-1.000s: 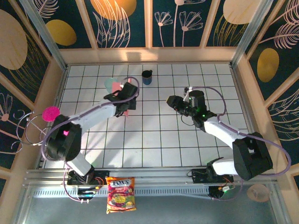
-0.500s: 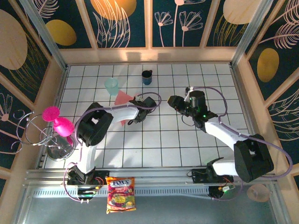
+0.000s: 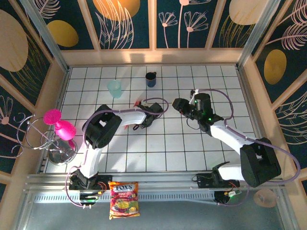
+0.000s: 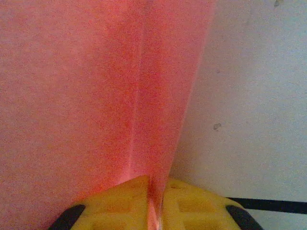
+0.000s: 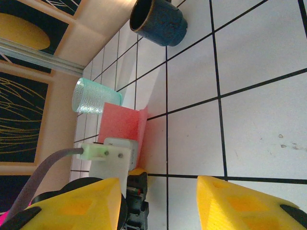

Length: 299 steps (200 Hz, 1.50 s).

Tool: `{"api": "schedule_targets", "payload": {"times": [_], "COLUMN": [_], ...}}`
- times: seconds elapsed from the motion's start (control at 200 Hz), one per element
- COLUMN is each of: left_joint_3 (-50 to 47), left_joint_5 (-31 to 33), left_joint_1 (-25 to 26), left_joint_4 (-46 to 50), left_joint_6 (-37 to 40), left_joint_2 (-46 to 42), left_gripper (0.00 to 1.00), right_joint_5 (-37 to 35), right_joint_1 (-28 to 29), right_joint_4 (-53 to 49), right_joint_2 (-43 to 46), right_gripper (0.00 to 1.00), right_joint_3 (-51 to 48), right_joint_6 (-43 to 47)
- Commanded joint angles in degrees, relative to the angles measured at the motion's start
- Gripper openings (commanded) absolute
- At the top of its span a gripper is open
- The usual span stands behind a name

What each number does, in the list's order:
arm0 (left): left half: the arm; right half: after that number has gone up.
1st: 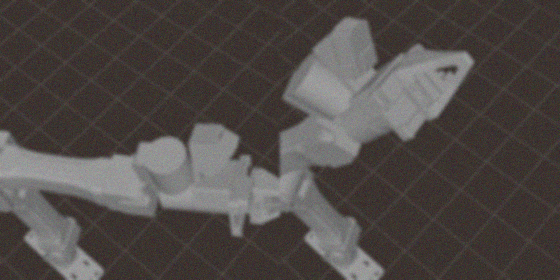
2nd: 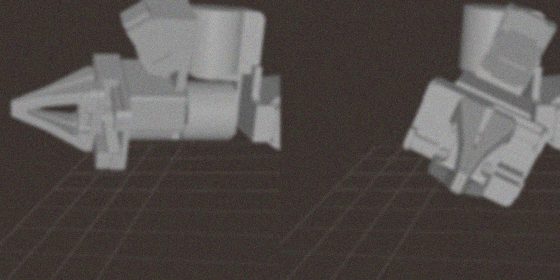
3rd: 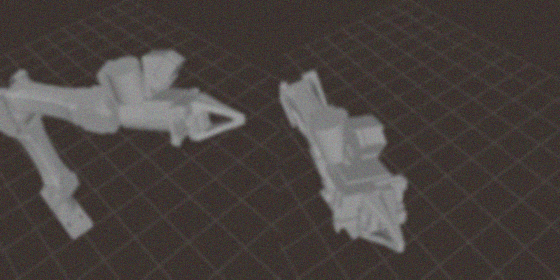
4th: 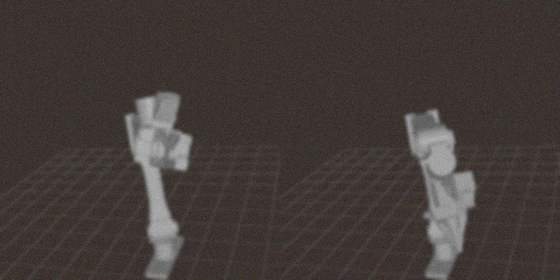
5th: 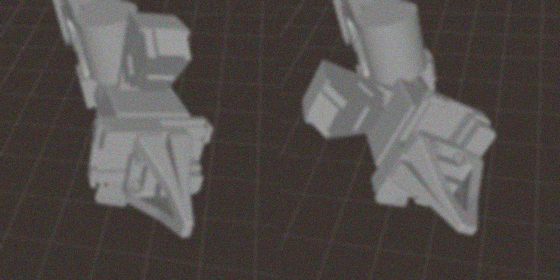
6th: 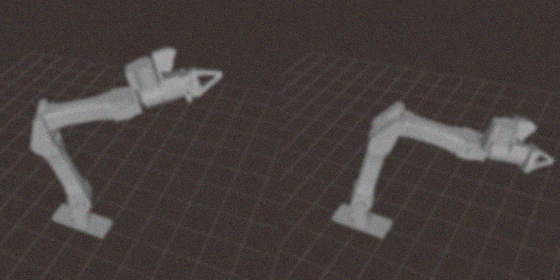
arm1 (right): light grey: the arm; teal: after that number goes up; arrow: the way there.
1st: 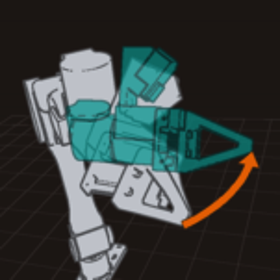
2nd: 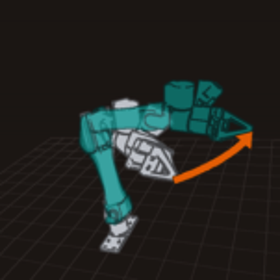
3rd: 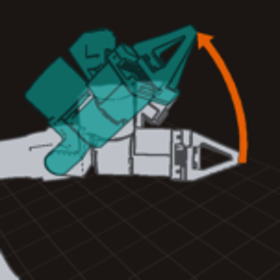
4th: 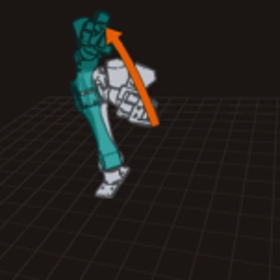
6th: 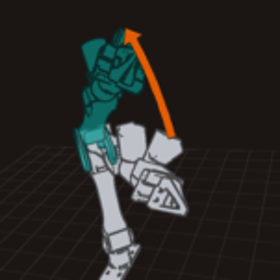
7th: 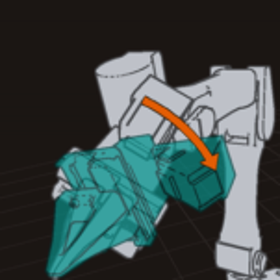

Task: Fold a paper plane with a square sheet of paper (pick it up from the middle)
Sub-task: Turn over the paper at the center of the table.

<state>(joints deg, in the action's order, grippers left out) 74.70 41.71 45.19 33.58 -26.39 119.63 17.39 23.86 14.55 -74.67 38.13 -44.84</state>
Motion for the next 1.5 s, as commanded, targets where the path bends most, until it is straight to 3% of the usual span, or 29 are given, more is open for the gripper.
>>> {"api": "schedule_targets", "payload": {"times": [0.0,0.285,0.511,0.756,0.951,1.056,1.166,1.336,1.492], "left_joint_3": [-0.2,-0.4,-2.5,-6.8,-9.1,-13.4,-18.6,-23.4,-24.2], "left_joint_5": [-6.0,-12.9,-22.7,-41.5,-39.7,-40.2,-44.8,-49.3,-47.3], "left_joint_1": [0.5,0.5,0.4,0.4,-0.9,-4.6,-9.9,-13.1,-14.3], "left_joint_4": [-1.6,-2.8,-5.3,-13.4,-16.0,-19.7,-25.2,-29.4,-30.6], "left_joint_6": [-2.1,-3.4,-6.4,-11.2,-12.1,-13.2,-14.7,-16.2,-16.7], "left_joint_2": [1.6,-2.0,-7.6,-17.5,-25.4,-29.2,-32.2,-30.8,-28.6], "left_gripper": [0.19,0.29,0.34,0.41,0.47,0.51,0.55,0.57,0.58], "right_joint_5": [-1.0,-0.9,-0.8,-1.0,0.1,-0.2,-0.6,-1.1,-1.1], "right_joint_1": [-0.2,-0.2,-0.2,-0.2,-0.1,0.1,0.6,1.5,2.2], "right_joint_4": [0.3,0.8,1.1,1.6,2.6,3.9,5.0,5.1,5.2], "right_joint_2": [0.1,0.1,0.0,-0.5,0.2,1.4,2.6,2.6,2.2], "right_gripper": [0.46,0.46,0.46,0.47,0.53,0.60,0.67,0.73,0.76], "right_joint_3": [-0.3,-0.3,-0.2,-0.5,-1.0,-2.2,-3.3,-3.5,-3.3], "right_joint_6": [0.9,0.6,0.5,0.6,1.4,1.6,2.2,2.5,2.7]}}
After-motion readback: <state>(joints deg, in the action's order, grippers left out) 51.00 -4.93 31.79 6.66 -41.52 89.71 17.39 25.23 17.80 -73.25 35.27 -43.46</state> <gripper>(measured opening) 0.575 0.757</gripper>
